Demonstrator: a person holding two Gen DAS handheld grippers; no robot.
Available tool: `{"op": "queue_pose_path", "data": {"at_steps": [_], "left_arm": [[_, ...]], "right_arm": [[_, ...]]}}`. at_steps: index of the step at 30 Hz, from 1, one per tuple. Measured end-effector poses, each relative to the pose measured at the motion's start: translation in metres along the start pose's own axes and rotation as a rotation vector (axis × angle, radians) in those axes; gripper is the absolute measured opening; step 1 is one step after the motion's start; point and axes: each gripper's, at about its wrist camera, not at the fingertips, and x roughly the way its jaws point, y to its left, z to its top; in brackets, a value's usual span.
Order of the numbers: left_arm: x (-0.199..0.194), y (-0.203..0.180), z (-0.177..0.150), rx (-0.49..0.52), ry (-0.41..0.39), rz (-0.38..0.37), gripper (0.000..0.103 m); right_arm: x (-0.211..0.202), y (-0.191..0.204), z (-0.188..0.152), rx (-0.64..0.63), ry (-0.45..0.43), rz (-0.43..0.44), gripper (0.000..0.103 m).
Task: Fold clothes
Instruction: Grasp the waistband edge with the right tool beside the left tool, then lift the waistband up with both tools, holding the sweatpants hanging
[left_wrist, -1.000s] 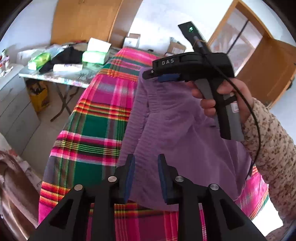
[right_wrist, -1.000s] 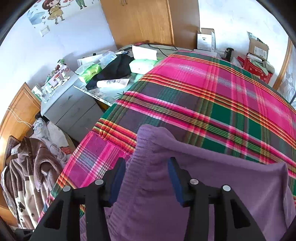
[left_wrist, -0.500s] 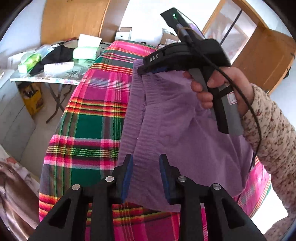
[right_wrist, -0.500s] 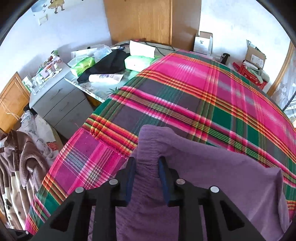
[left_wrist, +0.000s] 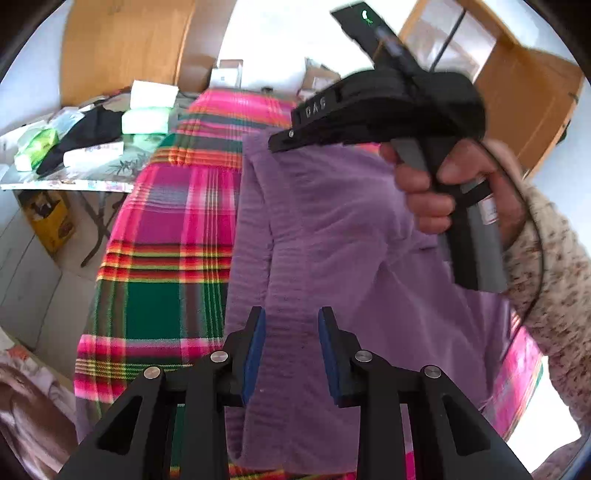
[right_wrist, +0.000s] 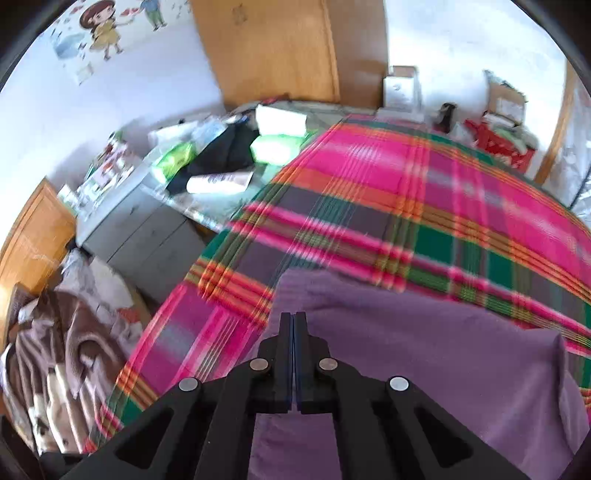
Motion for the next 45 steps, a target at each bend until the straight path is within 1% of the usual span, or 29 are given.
{"op": "queue_pose_path", "data": {"at_steps": [2, 3, 5, 6, 7, 9, 11, 13, 16, 18, 21, 22, 24, 30, 32, 34, 36, 38, 40, 45], "left_arm": [[0.001, 0.001, 0.002, -0.015, 0.006, -0.001, 0.030], [0.000, 0.000, 0.002, -0.013, 0.008, -0.012, 0.030], [-0.001, -0.003, 0.001, -0.004, 0.016, -0.023, 0.031], [0.000, -0.004, 0.000, -0.004, 0.024, -0.027, 0.031], [0.000, -0.005, -0.002, -0.003, 0.033, -0.032, 0.030], [0.001, -0.007, -0.005, -0.002, 0.056, -0.044, 0.030], [0.000, -0.009, -0.006, 0.004, 0.051, -0.047, 0.030], [0.001, -0.007, -0.004, -0.013, 0.056, -0.066, 0.030], [0.002, -0.002, -0.002, -0.052, 0.062, -0.103, 0.030], [0.002, -0.002, -0.003, -0.063, 0.059, -0.102, 0.030], [0.000, -0.003, -0.005, -0.083, 0.053, -0.099, 0.030], [-0.005, -0.010, -0.012, -0.080, 0.048, -0.095, 0.030], [-0.006, -0.012, -0.013, -0.079, 0.048, -0.084, 0.029], [-0.017, -0.006, -0.014, -0.135, 0.007, -0.118, 0.028], [-0.017, -0.004, -0.013, -0.130, 0.006, -0.081, 0.030], [-0.013, 0.000, -0.009, -0.136, 0.023, -0.093, 0.031], [-0.012, 0.001, -0.006, -0.148, 0.021, -0.101, 0.032], [-0.011, -0.001, -0.002, -0.132, 0.023, -0.115, 0.040], [-0.008, -0.001, 0.002, -0.120, 0.029, -0.133, 0.041], [0.000, 0.003, 0.006, -0.137, 0.063, -0.187, 0.041]], "right_arm": [[0.004, 0.001, -0.001, -0.016, 0.018, -0.015, 0.002], [0.006, 0.001, -0.002, -0.024, 0.024, -0.017, 0.006], [0.010, 0.001, 0.001, -0.019, 0.037, -0.016, 0.026], [0.013, 0.001, 0.002, -0.012, 0.044, -0.014, 0.030], [0.015, 0.001, 0.003, -0.005, 0.047, -0.016, 0.033], [0.019, 0.004, 0.004, -0.013, 0.047, -0.031, 0.034], [0.026, 0.009, 0.003, -0.040, 0.065, -0.062, 0.034], [0.030, 0.009, 0.002, -0.042, 0.074, -0.076, 0.035], [0.031, 0.011, 0.002, -0.039, 0.071, -0.090, 0.035], [0.030, 0.011, 0.001, -0.041, 0.065, -0.097, 0.032], [0.028, 0.012, 0.000, -0.037, 0.051, -0.106, 0.021], [0.025, 0.012, -0.001, -0.038, 0.044, -0.113, 0.013], [0.018, 0.013, 0.000, -0.044, 0.026, -0.117, 0.009], [-0.001, 0.008, 0.001, -0.013, -0.026, -0.061, 0.007], [-0.010, 0.006, 0.001, -0.003, -0.051, -0.035, 0.007], [-0.019, 0.003, 0.000, 0.007, -0.078, -0.012, 0.007], [-0.030, -0.001, 0.000, 0.018, -0.104, 0.011, 0.007], [-0.040, -0.005, -0.002, 0.027, -0.122, 0.030, 0.007], [-0.048, -0.006, -0.002, 0.029, -0.136, 0.039, 0.007], [-0.061, -0.012, -0.003, 0.046, -0.167, 0.057, 0.007]]}}
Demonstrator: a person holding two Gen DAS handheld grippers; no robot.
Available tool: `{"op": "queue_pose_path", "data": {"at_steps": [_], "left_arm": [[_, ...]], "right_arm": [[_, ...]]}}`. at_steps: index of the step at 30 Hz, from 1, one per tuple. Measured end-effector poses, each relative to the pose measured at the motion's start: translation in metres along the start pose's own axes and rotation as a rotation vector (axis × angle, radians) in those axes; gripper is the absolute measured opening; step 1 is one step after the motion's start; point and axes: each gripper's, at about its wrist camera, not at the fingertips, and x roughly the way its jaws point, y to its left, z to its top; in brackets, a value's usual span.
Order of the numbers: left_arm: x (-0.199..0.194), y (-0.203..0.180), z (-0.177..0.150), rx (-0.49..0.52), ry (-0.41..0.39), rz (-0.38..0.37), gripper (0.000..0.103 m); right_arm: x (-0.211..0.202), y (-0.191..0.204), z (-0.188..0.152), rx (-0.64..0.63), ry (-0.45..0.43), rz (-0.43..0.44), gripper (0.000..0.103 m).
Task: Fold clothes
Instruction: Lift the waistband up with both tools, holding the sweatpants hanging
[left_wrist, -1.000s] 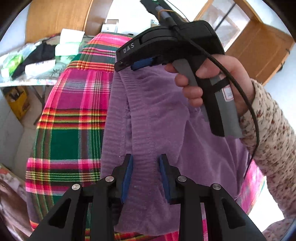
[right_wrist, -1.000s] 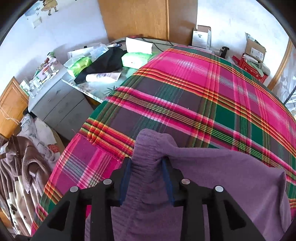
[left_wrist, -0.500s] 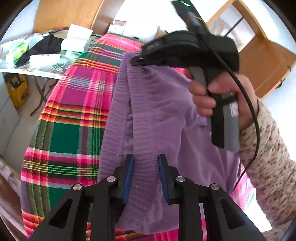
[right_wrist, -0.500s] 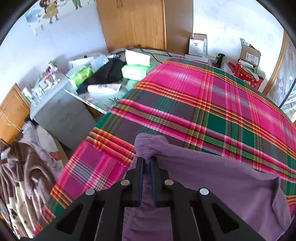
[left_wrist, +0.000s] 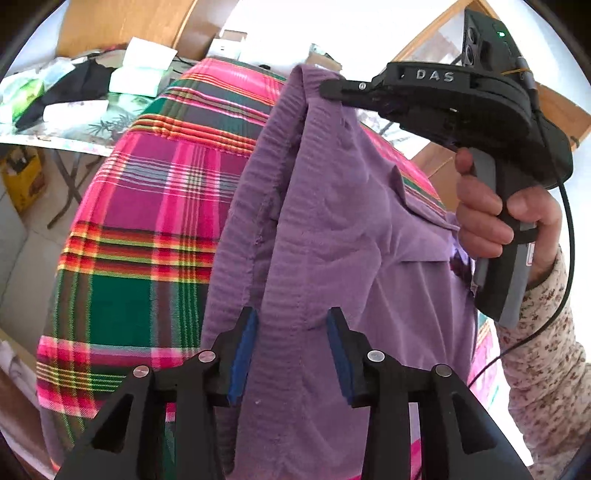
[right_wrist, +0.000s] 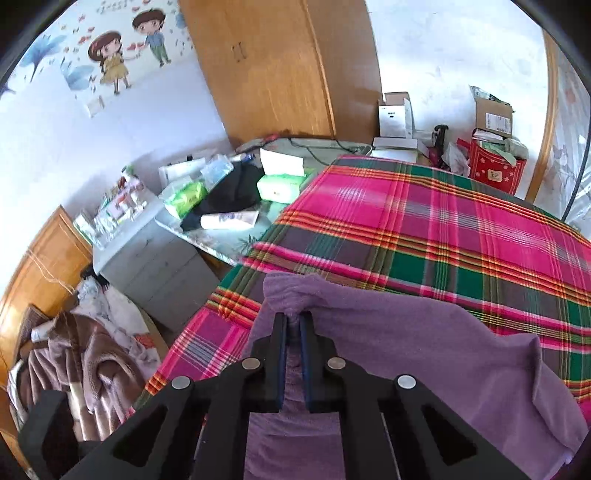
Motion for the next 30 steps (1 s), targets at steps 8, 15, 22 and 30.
{"op": "queue_pose_path", "data": {"at_steps": [8, 15, 22, 30], "left_arm": [[0.001, -0.006, -0.002, 0.017, 0.054, -0.141, 0.040], [0.005, -0.017, -0.007, 0.080, 0.130, -0.248, 0.040], [0.005, -0.008, -0.013, 0.053, 0.181, -0.215, 0.040], [0.000, 0.004, -0.018, -0.032, 0.172, -0.257, 0.037]], "right_arm": [[-0.003, -0.006, 0.000, 0.021, -0.006, 0.030, 0.007], [0.000, -0.018, -0.006, 0.048, 0.013, 0.042, 0.007], [0.003, -0.022, -0.008, 0.059, 0.019, 0.046, 0.007], [0.010, -0.023, -0.008, 0.071, 0.027, 0.045, 0.007]]}}
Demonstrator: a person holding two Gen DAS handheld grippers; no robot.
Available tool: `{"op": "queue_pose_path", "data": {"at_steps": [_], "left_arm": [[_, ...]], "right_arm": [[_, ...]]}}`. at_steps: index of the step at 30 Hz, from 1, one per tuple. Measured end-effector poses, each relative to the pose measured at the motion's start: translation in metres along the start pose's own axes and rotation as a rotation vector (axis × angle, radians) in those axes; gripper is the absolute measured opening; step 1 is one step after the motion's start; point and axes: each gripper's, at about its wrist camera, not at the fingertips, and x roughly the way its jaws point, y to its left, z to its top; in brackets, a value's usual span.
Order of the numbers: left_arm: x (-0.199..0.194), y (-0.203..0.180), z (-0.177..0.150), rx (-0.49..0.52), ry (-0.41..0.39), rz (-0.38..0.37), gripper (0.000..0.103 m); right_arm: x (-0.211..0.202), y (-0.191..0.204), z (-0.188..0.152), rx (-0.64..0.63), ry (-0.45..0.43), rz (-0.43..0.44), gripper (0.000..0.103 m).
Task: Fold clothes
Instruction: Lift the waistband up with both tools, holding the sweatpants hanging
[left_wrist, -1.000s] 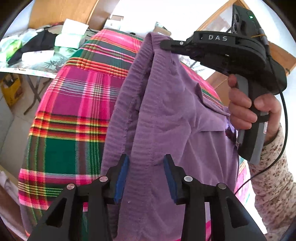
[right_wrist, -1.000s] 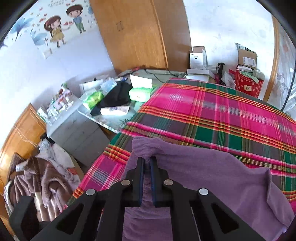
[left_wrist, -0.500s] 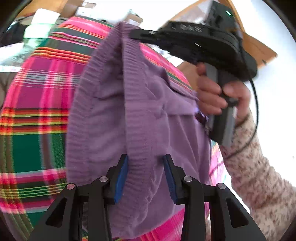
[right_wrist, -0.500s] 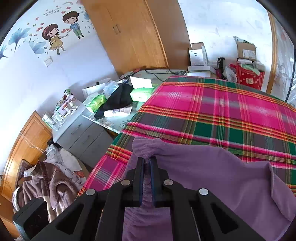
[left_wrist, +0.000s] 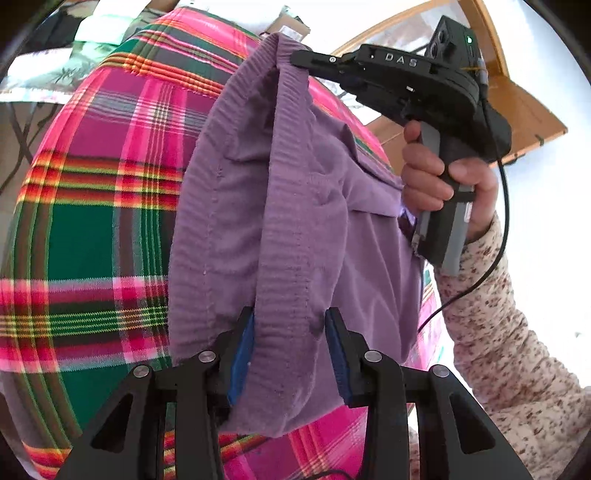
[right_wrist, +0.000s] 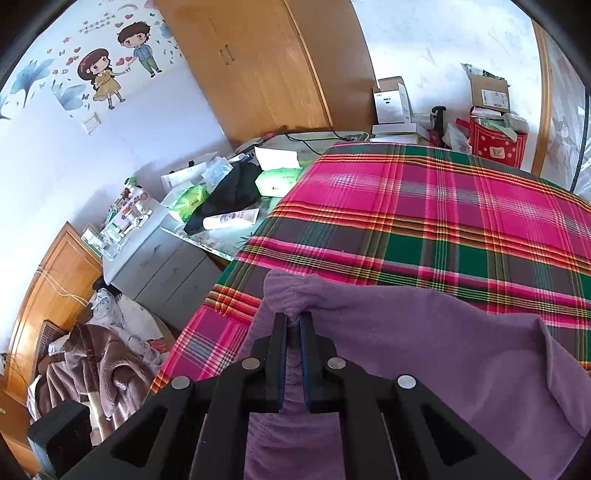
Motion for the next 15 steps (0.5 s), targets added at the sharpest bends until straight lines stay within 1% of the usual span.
{"op": "queue_pose_path", "data": {"at_steps": [1, 6, 11, 13, 15], "left_arm": [[0.000, 0.000, -0.001, -0.007, -0.005, 0.004, 0.027], [-0.013, 0.001, -0.005, -0.031, -0.069, 0.021, 0.026], [-0.042, 0.006, -0.017, -0.068, -0.161, 0.047, 0.025], [-0.049, 0.010, -0.022, -0.090, -0.198, 0.070, 0.025], [-0.047, 0.015, -0.023, -0.112, -0.200, 0.090, 0.025]], "right_arm": [[0.001, 0.001, 0.000, 0.000, 0.001, -0.002, 0.007], [0.007, 0.007, 0.001, -0.012, 0.007, -0.014, 0.007], [0.011, 0.019, 0.007, -0.027, -0.001, -0.016, 0.007], [0.014, 0.027, 0.010, -0.043, -0.002, -0.013, 0.007], [0.021, 0.036, 0.013, -0.073, 0.006, -0.022, 0.007]]}}
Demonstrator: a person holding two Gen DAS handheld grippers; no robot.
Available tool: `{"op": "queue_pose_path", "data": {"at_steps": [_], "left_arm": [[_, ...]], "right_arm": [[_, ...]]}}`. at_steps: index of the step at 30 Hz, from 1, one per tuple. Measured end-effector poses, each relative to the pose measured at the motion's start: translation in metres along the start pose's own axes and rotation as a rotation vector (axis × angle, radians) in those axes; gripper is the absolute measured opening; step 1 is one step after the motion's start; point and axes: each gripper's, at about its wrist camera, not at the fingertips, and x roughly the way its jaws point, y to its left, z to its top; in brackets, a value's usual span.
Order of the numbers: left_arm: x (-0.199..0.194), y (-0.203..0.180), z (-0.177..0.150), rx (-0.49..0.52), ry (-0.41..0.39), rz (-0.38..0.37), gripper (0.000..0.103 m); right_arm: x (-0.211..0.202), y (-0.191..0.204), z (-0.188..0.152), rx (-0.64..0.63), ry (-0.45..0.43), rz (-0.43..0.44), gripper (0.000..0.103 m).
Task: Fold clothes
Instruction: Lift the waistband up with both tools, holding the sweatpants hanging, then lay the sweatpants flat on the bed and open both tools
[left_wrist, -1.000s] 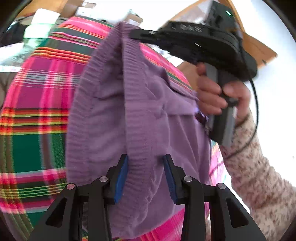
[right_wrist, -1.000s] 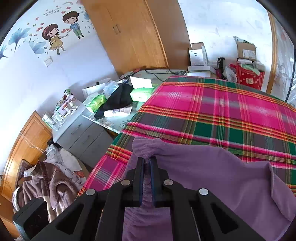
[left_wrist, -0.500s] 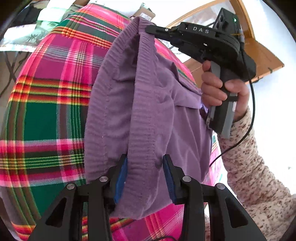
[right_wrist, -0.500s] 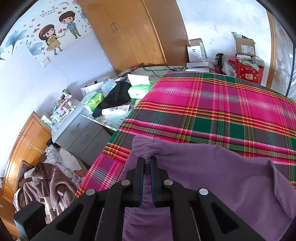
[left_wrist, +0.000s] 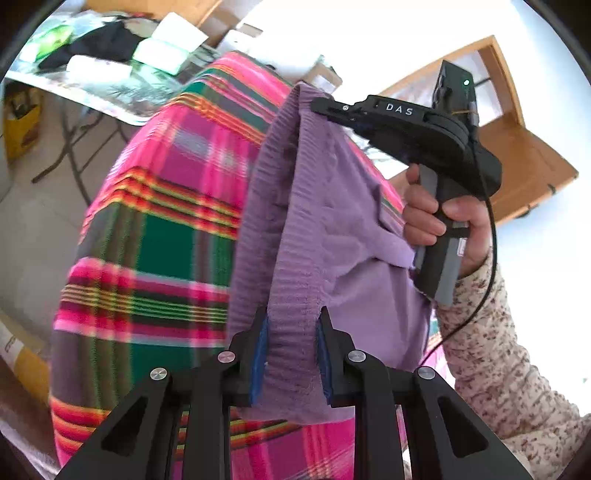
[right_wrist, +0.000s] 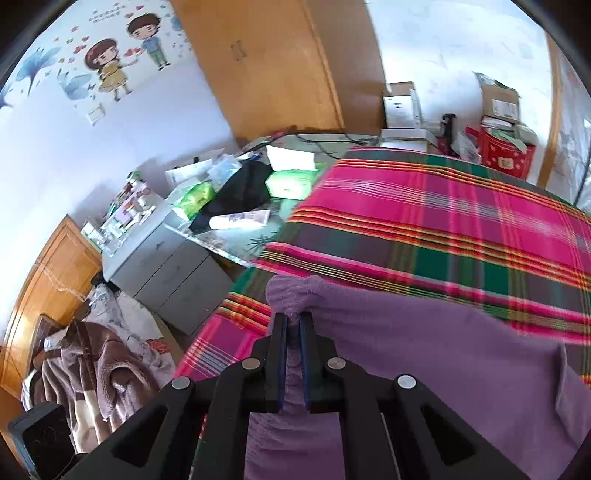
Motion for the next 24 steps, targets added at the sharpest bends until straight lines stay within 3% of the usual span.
{"op": "queue_pose_path", "data": {"at_steps": [3, 9, 15, 24], "left_arm": [[0.012, 0.007, -0.001, -0.041, 0.019, 0.039, 0.025], [0.018, -0.006, -0.004, -0.001, 0.014, 0.094, 0.026], [0.007, -0.001, -0.004, -0.004, 0.007, 0.124, 0.027], [-0.008, 0.002, -0.010, -0.006, -0.008, 0.177, 0.027]], "right_arm": [[0.018, 0.006, 0.000, -0.008, 0.030, -0.023, 0.007], [0.057, 0.003, -0.019, -0.058, 0.127, -0.093, 0.009], [0.055, -0.009, -0.015, -0.029, 0.172, -0.029, 0.015], [0.026, -0.007, -0.012, -0.083, 0.144, -0.020, 0.024]]}}
